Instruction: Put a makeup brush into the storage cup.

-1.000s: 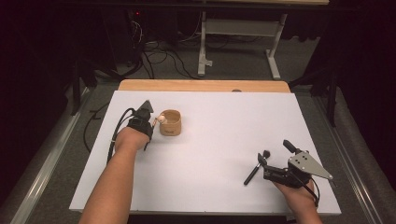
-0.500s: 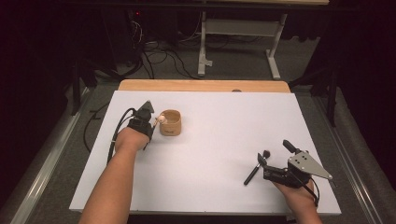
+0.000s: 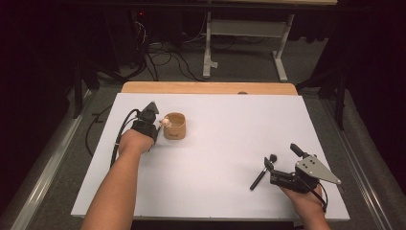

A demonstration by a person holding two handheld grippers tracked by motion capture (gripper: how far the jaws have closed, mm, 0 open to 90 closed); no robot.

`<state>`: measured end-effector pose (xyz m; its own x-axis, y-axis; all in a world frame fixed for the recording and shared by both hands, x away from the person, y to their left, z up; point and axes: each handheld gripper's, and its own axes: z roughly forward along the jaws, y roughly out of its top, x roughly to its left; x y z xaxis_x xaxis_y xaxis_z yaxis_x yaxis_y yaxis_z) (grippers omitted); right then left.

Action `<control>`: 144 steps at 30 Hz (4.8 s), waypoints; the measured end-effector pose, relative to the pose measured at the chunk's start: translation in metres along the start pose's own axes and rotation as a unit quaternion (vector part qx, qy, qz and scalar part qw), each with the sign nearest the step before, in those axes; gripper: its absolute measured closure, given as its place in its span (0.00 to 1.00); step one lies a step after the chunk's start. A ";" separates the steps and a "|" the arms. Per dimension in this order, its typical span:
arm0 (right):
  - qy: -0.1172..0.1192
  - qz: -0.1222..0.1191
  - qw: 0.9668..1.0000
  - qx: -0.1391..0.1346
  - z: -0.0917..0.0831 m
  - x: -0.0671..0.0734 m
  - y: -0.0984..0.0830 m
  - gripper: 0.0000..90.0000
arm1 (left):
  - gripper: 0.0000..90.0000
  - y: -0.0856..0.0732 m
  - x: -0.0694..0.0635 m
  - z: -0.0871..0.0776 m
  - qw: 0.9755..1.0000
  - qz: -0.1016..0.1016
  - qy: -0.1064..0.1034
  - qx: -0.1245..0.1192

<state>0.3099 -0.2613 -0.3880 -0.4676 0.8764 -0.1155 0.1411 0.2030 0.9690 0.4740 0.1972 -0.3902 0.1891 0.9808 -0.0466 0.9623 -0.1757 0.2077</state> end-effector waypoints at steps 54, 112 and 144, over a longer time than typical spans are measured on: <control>-0.006 -0.002 1.000 -0.002 -0.002 0.002 0.001 0.05 | 0.93 -0.082 0.014 -0.019 0.996 0.023 -0.055 -0.060; -0.007 -0.023 1.000 0.003 0.002 0.009 0.000 0.05 | 0.93 -0.148 0.017 0.003 0.933 0.003 -0.151 -0.327; -0.003 -0.027 1.000 0.007 0.004 0.011 -0.002 0.05 | 0.93 -0.156 0.005 0.001 0.890 0.055 -0.157 -0.424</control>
<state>0.3074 -0.2500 -0.3918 -0.4700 0.8663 -0.1693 0.1270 0.2562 0.9583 0.3247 0.2290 -0.4243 0.4459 0.8665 -0.2242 0.4672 -0.0117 0.8841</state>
